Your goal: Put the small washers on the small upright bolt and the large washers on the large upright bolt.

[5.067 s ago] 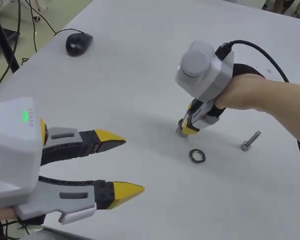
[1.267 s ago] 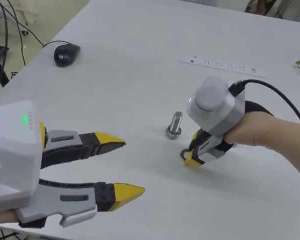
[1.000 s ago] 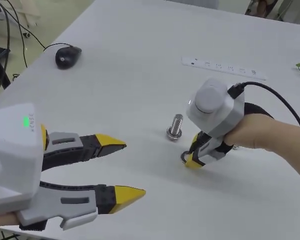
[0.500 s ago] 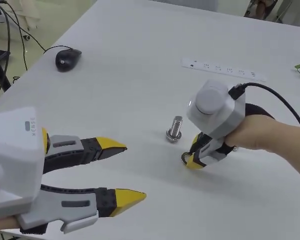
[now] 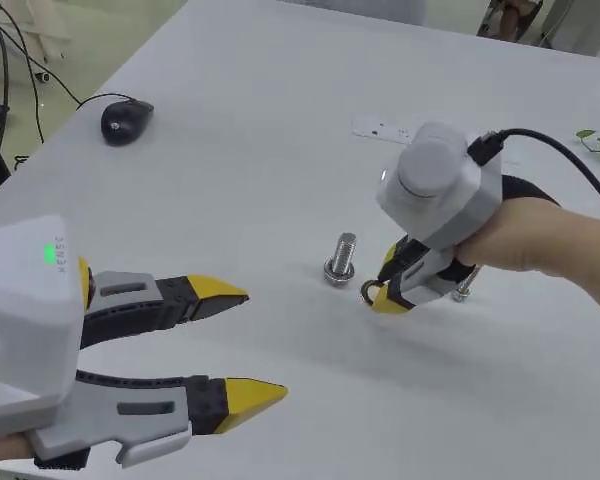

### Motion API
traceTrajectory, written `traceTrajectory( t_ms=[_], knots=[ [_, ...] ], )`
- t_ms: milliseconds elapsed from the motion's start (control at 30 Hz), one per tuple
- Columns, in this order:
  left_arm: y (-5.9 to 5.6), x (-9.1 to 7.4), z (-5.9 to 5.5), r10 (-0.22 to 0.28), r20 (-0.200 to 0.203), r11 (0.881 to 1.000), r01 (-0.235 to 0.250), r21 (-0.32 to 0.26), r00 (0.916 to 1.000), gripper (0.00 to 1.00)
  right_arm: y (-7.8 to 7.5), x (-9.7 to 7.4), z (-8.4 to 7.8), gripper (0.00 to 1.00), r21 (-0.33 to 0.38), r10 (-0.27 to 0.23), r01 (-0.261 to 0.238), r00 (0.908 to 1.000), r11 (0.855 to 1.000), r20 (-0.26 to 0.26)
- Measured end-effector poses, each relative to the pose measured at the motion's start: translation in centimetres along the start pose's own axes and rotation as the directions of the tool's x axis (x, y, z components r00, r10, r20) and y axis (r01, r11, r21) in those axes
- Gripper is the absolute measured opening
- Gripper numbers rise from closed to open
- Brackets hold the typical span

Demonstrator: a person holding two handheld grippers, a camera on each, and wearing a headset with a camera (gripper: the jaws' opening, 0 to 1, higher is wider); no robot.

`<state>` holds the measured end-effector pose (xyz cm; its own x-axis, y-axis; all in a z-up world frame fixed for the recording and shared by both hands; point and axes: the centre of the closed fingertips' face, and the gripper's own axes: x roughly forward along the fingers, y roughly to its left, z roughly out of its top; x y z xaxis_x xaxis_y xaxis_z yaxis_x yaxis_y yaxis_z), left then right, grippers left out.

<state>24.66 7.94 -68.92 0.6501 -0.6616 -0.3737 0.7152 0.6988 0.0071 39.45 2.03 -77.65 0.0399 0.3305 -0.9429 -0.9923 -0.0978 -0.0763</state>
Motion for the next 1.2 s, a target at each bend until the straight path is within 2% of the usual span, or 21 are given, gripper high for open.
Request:
traceTrajectory(
  t_ms=[433, 800, 1200],
  knots=[
    [-0.1, -0.1, 0.4, 0.001, 0.010, 1.000, -0.001, 0.004, 1.0000, 0.43, -2.5, -2.6, 2.8, 0.21, -0.047, -0.057, 0.058, 0.9980, 0.997, 0.027],
    [0.4, -0.6, 0.4, 0.015, 0.011, 1.000, -0.015, 0.001, 0.9998, 0.43, -3.2, -2.1, 4.7, 0.21, -0.082, -0.048, 0.049, 0.9987, 0.995, 0.020],
    [0.9, -0.7, -0.1, 0.028, 0.008, 0.999, -0.028, -0.015, 0.9996, 0.43, -3.5, -0.5, 4.7, 0.21, -0.104, -0.019, 0.017, 0.9996, 0.994, -0.022]
  ],
)
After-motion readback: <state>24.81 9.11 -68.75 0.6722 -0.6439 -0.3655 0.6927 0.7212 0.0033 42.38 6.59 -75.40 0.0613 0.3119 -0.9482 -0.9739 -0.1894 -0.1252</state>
